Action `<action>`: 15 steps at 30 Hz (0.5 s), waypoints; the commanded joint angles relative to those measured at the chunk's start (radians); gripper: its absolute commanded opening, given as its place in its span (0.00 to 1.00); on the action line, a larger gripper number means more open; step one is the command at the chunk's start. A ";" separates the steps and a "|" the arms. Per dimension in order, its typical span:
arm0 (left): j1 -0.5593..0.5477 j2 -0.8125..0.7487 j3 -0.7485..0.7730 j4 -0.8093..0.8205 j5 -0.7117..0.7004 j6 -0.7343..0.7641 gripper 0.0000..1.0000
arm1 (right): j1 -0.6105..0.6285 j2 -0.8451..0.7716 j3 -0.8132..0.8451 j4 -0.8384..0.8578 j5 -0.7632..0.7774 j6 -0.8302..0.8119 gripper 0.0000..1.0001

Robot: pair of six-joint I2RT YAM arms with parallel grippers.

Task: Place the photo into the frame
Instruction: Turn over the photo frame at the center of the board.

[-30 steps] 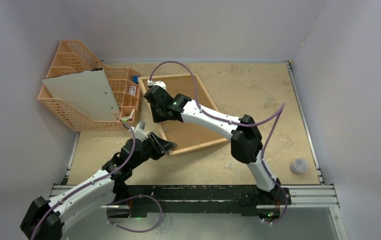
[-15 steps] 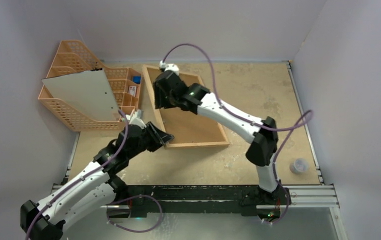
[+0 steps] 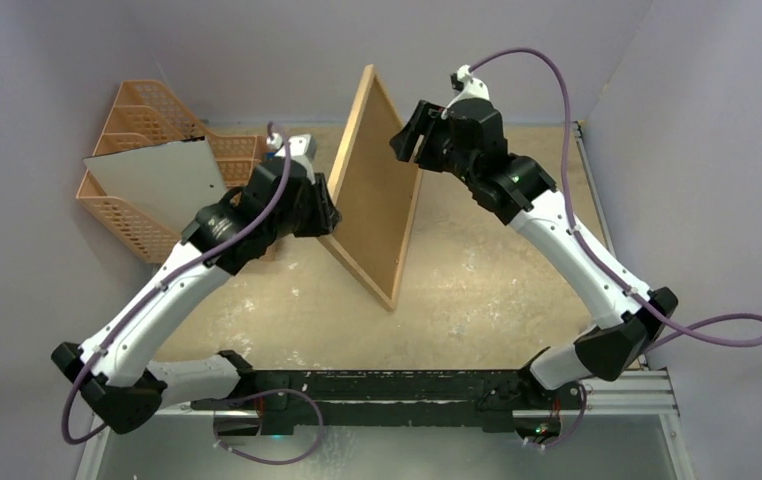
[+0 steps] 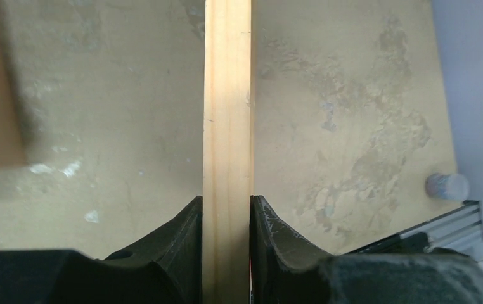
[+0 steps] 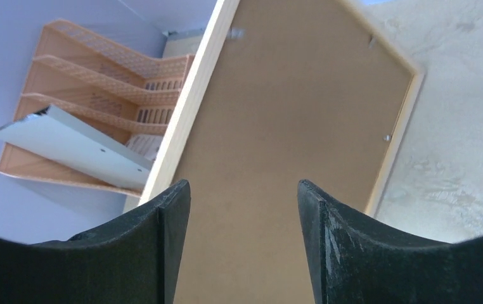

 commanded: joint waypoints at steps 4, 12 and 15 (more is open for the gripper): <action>0.000 0.198 0.326 -0.176 -0.052 0.296 0.00 | -0.045 0.018 -0.038 0.033 -0.124 0.042 0.71; 0.000 0.362 0.565 -0.292 -0.136 0.423 0.00 | -0.085 0.113 0.046 0.066 -0.256 0.139 0.72; 0.001 0.390 0.595 -0.293 -0.121 0.445 0.00 | -0.092 0.126 0.074 0.093 -0.296 0.161 0.73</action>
